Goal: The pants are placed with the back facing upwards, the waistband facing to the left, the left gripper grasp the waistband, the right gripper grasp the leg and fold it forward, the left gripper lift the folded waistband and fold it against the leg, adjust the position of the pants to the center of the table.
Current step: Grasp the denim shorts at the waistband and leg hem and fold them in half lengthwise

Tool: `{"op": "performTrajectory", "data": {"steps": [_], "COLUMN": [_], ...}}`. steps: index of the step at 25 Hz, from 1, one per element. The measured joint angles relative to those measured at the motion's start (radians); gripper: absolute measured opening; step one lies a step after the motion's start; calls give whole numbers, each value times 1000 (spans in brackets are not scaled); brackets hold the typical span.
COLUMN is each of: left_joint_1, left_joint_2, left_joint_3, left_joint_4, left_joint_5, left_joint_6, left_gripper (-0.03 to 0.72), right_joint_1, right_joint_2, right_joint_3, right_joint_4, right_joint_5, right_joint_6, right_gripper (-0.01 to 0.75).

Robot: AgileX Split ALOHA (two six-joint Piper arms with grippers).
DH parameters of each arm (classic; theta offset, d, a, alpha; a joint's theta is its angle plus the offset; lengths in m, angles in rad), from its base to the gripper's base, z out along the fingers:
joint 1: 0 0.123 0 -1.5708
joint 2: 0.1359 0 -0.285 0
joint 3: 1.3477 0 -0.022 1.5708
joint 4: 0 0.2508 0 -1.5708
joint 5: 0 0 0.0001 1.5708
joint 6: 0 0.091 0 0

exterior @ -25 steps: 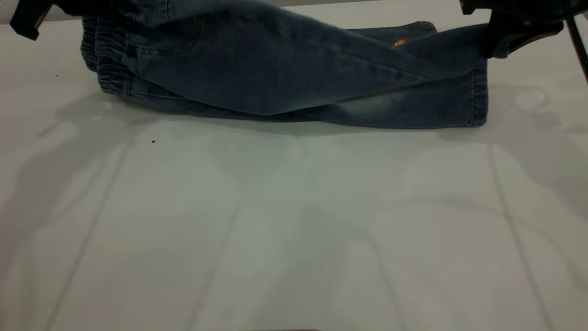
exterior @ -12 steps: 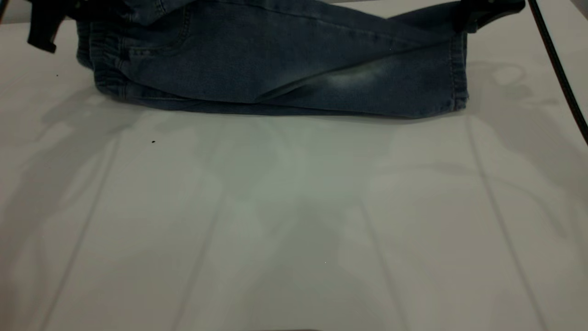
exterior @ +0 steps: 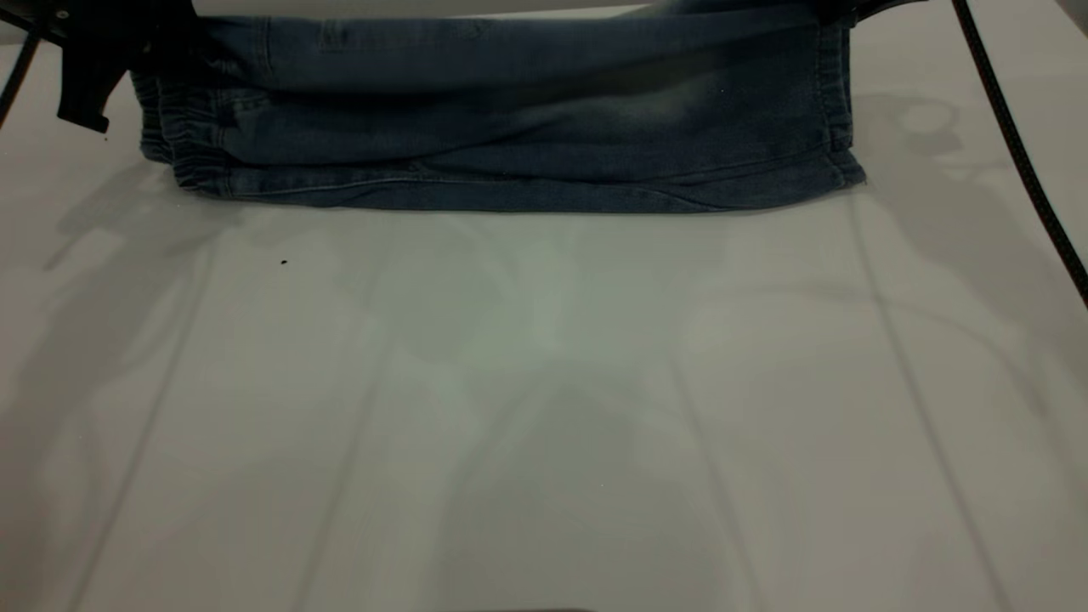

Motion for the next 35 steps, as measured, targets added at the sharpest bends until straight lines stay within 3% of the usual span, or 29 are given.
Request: {"op": "performTrajectory", "data": {"steps": [9, 14, 17, 24, 28, 35], "left_joint_1": [0, 0, 0, 0, 0, 4], "left_joint_2": [2, 2, 2, 2, 3, 5], "left_joint_3": [-12, -12, -12, -16, -61, -213], "left_joint_4": [0, 0, 0, 0, 1, 13], "left_joint_5": [-10, -13, -11, 9, 68, 298], "left_joint_6": [3, 46, 51, 93, 183, 609], "left_gripper": [74, 101, 162, 433, 524, 540], "right_joint_1": [0, 0, 0, 0, 0, 0], "right_joint_2": [31, 31, 31, 31, 31, 8], "right_joint_3": [0, 0, 0, 0, -11, -102], "right_joint_4": [11, 11, 11, 11, 11, 10], "right_joint_5": [-68, -74, -74, -61, -23, 164], "right_joint_6": [0, -8, -10, -10, -10, -93], "right_gripper": [48, 118, 213, 429, 463, 467]}}
